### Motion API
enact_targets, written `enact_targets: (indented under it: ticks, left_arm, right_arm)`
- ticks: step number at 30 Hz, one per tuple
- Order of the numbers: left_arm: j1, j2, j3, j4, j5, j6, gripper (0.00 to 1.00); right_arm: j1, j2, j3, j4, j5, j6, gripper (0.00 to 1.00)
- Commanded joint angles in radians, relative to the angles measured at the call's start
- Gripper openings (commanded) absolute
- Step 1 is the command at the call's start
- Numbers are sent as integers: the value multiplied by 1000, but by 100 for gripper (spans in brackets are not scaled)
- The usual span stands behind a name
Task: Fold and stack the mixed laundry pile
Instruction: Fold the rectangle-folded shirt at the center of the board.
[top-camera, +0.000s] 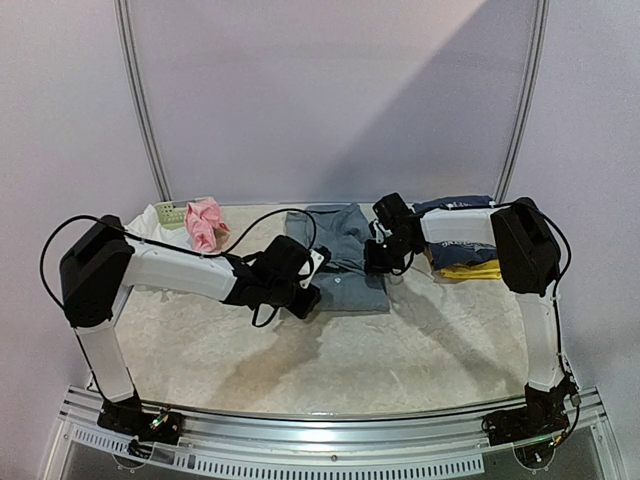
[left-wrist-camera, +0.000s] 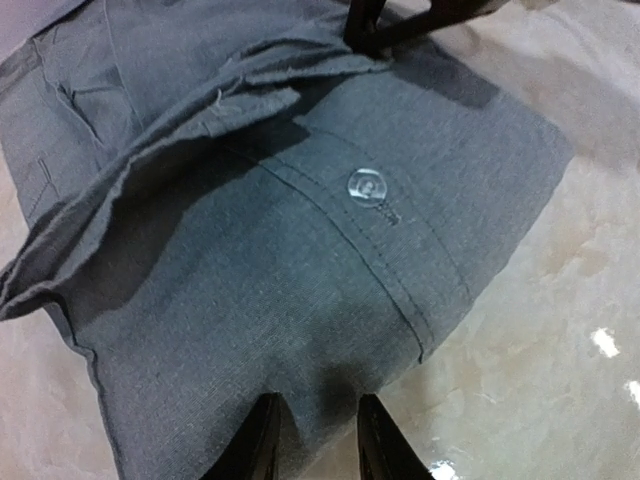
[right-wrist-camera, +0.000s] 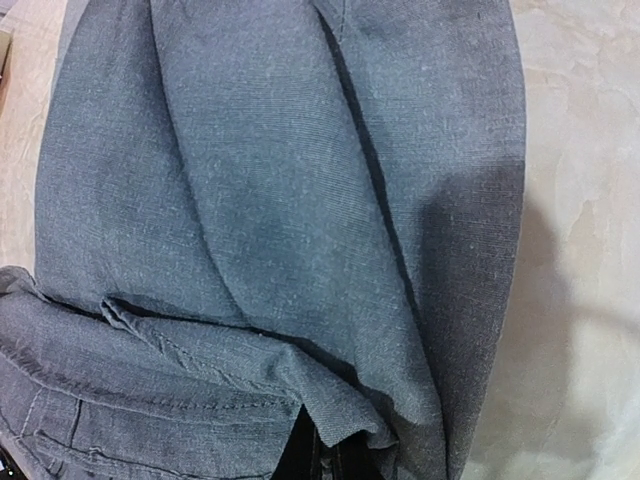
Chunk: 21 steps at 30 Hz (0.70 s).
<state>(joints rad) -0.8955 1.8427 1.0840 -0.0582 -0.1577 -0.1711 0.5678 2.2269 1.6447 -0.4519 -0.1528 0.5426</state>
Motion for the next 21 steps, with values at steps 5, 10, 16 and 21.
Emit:
enact_targets:
  ticks: [5, 10, 16, 21]
  left_arm:
    - [4, 38, -119, 133, 2, -31, 22]
    - [3, 35, -199, 183, 16, -72, 20]
    - [-8, -5, -193, 150, 27, -78, 20]
    - [-13, -63, -171, 120, 25, -76, 21]
  right_arm:
    - [-9, 25, 1, 4, 2, 2, 3]
    - [-9, 28, 9, 0, 5, -4, 3]
    - [-9, 30, 27, -17, 2, -10, 11]
    - [-8, 15, 38, -32, 8, -22, 40]
